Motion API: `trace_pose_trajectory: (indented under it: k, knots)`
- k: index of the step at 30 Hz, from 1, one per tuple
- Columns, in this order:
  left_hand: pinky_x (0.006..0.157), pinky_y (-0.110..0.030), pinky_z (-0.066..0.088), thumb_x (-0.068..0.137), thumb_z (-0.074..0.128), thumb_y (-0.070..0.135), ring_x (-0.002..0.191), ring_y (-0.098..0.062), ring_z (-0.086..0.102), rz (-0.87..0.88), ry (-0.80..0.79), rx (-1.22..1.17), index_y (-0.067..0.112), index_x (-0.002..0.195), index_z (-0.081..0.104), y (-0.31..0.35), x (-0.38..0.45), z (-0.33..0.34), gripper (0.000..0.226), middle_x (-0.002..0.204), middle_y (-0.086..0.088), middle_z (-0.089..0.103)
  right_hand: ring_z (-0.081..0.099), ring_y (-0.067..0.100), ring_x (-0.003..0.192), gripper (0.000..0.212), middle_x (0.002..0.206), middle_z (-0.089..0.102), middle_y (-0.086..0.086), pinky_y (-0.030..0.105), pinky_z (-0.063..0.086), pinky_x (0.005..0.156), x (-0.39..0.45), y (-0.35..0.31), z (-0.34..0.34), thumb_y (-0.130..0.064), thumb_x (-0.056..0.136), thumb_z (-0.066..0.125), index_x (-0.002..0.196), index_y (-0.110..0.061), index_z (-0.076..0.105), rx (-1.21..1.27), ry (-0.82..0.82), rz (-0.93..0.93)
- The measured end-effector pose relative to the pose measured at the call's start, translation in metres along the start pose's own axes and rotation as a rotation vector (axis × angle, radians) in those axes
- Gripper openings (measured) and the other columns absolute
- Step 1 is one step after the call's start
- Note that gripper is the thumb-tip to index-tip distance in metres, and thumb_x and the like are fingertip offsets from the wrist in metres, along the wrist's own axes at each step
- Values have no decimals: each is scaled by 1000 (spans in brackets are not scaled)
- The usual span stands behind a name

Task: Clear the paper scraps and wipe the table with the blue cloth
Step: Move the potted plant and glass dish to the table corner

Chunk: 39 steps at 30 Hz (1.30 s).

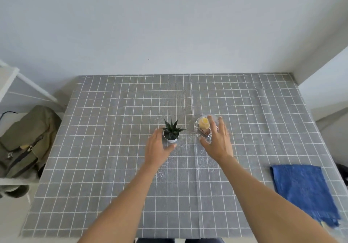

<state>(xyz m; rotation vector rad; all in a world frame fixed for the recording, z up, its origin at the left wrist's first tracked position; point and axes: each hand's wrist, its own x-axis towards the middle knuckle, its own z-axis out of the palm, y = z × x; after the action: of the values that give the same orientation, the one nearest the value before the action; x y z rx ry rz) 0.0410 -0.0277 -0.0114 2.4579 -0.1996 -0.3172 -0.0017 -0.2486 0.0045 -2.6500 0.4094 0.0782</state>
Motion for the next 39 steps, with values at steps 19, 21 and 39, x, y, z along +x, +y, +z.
trace_pose_trajectory:
  k: [19,21,39]
  knots:
    - [79,-17,46,72,79,35,90,-2,61,-14,147,-279,24,107,59,12,5,17,41,97,13,66,35,45,130,103,149,21,22,56,50,87,22,18,26,-55,63,79,140,-37,14,222,103,-48]
    - [79,-19,48,73,79,33,89,-4,63,-19,149,-286,23,107,60,12,5,17,41,97,11,67,36,43,130,102,147,25,22,55,50,88,24,18,28,-52,63,80,140,-36,15,235,111,-43]
    - [71,-6,40,74,80,27,82,-3,63,-40,169,-290,19,106,60,13,3,15,38,95,10,68,36,38,131,100,141,38,22,60,37,100,32,27,34,-69,61,73,141,-34,23,287,147,-121]
